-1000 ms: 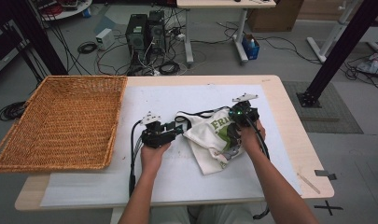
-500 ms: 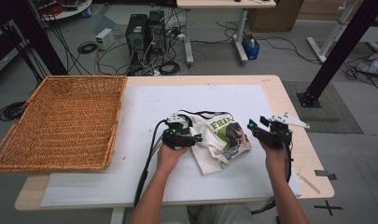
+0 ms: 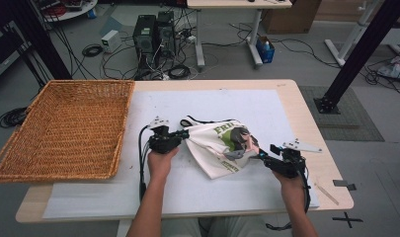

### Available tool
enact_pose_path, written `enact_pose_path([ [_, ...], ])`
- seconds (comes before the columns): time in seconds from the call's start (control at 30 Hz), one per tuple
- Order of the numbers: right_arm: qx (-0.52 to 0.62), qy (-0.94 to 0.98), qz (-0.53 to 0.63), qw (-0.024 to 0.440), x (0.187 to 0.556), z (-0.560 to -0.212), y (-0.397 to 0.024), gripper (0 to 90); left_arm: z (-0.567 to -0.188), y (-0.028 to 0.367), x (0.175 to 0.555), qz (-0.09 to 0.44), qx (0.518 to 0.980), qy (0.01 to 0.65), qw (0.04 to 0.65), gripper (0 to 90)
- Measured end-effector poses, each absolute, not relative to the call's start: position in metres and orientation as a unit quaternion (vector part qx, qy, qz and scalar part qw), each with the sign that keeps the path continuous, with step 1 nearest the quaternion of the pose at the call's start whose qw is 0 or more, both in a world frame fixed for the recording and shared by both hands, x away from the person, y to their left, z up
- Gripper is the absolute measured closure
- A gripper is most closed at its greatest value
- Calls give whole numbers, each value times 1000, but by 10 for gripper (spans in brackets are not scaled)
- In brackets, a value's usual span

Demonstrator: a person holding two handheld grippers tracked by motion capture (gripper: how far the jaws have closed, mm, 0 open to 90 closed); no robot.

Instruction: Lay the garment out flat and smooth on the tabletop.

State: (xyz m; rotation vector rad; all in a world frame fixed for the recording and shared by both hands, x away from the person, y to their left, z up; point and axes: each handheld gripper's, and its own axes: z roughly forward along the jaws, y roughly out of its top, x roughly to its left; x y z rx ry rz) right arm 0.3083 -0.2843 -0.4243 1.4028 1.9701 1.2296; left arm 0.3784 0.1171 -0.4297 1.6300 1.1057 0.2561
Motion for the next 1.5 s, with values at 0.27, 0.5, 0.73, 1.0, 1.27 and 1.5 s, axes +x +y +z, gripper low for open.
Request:
enact_pose_path([
  [0.27, 480, 760, 408, 163, 321, -445, -231, 427, -439, 138, 371, 124, 666, 496, 543, 858],
  [0.5, 434, 801, 353, 214, 328, -448, -218, 885, -440, 144, 359, 115, 656, 512, 543, 624],
  [0.73, 468, 747, 420, 215, 298, -427, -286, 841, -430, 149, 356, 94, 626, 520, 574, 437],
  [1.0, 491, 704, 473, 200, 287, -424, -313, 586, -447, 91, 380, 60, 740, 461, 486, 389],
  [1.27, 484, 718, 459, 198, 292, -430, -298, 479, -441, 101, 389, 75, 728, 468, 496, 815],
  [1.5, 471, 763, 412, 161, 299, -448, -255, 396, -431, 132, 385, 92, 681, 479, 546, 817],
])
